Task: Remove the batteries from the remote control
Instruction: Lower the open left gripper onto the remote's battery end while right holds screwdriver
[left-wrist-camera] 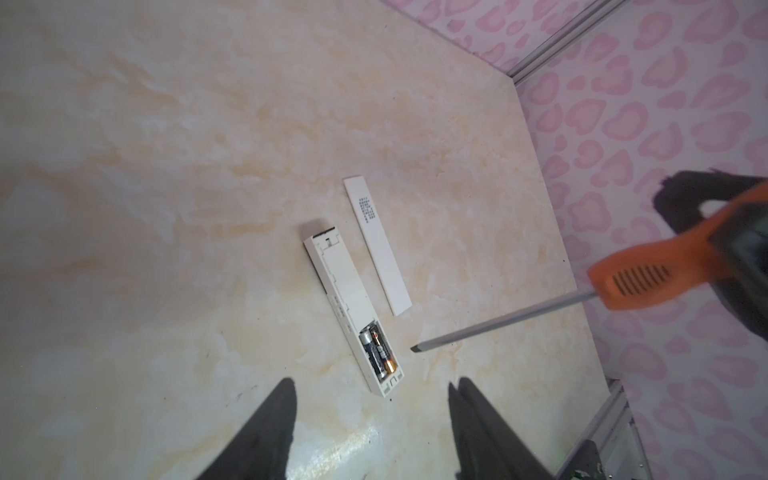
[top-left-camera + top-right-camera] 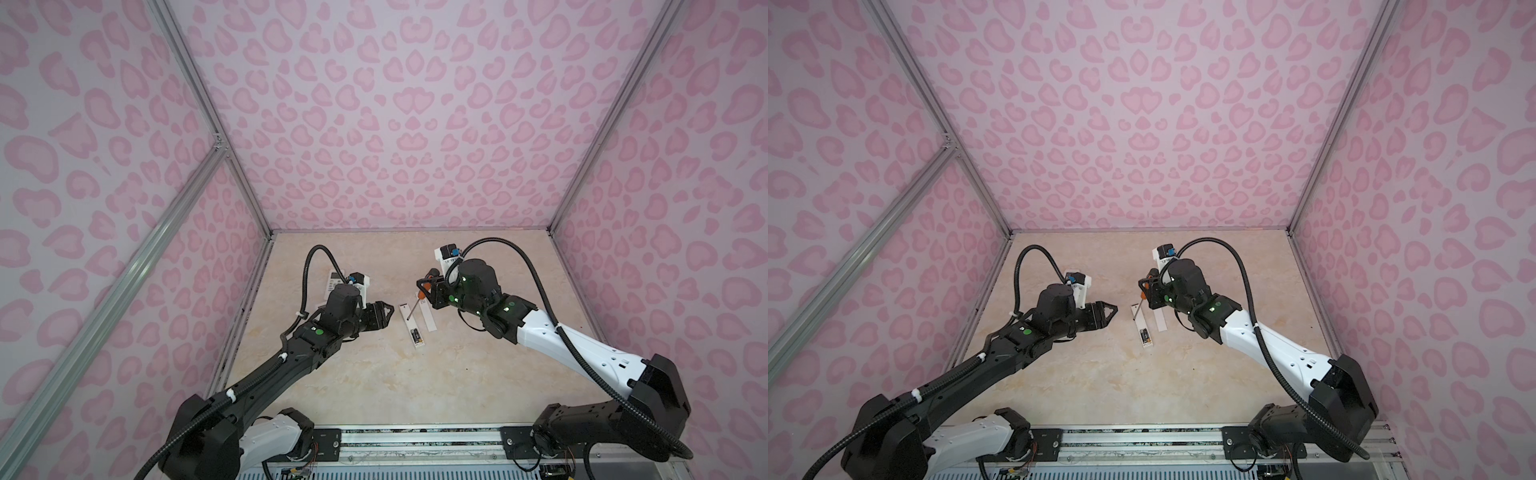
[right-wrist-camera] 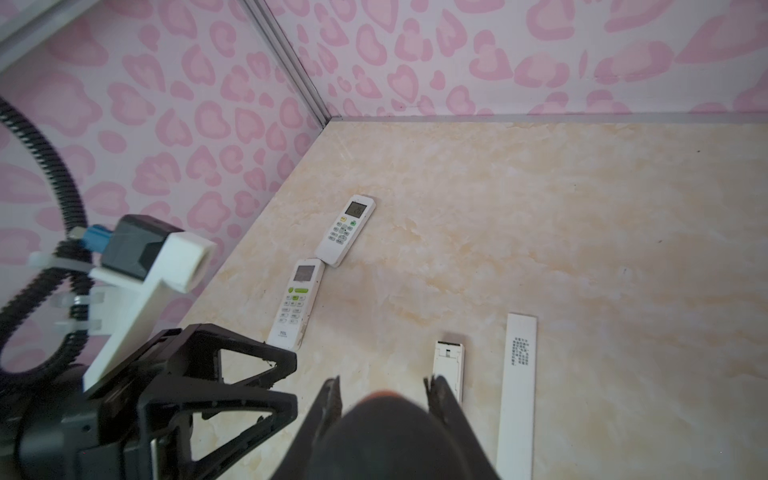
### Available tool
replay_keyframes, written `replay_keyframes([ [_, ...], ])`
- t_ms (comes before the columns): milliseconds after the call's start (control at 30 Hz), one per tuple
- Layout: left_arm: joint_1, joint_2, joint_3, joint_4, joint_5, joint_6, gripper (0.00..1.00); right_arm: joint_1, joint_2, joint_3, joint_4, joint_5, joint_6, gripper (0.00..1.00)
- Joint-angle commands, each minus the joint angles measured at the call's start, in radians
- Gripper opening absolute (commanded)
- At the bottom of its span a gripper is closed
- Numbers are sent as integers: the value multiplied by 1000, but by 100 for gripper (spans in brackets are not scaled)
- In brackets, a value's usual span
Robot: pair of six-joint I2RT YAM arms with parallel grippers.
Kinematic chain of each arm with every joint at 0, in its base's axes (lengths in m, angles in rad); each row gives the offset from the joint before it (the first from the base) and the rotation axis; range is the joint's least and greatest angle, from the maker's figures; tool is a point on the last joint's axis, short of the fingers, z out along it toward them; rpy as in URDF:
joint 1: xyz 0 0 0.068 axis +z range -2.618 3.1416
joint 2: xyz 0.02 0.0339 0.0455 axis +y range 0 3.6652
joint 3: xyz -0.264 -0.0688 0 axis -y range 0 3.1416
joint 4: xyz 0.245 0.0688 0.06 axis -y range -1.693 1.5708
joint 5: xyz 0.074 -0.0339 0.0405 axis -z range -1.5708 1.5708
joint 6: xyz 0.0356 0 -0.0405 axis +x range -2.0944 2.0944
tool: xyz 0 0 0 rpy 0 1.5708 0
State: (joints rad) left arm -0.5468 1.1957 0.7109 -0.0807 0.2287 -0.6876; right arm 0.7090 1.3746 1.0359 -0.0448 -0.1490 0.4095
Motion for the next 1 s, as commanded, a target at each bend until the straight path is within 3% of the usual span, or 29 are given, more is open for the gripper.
replay_keyframes([
  [0,2,68,-11,80,101,-138,62,5,34,-3,38,72,-62,0],
  [333,2,286,-12,206,167,-246,53,9,108,-8,29,124,-68,0],
  [533,2,404,18,250,205,-262,45,34,119,-19,4,158,-37,0],
  [967,2,538,79,312,224,-241,37,42,93,-52,-21,210,-3,0],
])
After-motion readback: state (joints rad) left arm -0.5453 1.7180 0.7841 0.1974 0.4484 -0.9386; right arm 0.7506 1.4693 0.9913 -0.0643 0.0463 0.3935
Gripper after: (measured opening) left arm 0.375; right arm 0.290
